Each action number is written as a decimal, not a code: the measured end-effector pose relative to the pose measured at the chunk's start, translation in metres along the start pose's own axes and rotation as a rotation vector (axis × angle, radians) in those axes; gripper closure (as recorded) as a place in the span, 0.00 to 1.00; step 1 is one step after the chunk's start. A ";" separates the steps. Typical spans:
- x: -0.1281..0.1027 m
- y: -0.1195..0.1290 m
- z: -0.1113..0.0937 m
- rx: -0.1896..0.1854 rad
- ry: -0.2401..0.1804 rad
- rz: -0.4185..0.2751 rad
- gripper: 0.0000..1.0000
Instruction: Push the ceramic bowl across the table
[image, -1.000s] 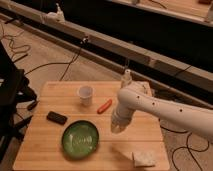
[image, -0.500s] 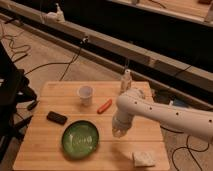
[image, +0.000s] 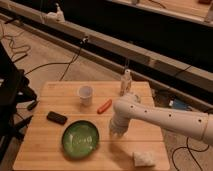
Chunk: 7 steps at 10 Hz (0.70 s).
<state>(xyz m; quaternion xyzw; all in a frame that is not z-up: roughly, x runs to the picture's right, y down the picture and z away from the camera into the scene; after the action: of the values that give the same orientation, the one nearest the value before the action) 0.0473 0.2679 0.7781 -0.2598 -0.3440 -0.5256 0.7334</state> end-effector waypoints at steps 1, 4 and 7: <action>0.002 -0.004 0.006 0.015 -0.008 -0.002 1.00; 0.009 -0.023 0.018 0.050 -0.020 -0.033 1.00; 0.013 -0.052 0.029 0.073 -0.036 -0.084 1.00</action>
<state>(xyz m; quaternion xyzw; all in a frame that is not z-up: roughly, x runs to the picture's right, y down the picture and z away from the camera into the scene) -0.0059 0.2655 0.8079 -0.2275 -0.3866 -0.5384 0.7134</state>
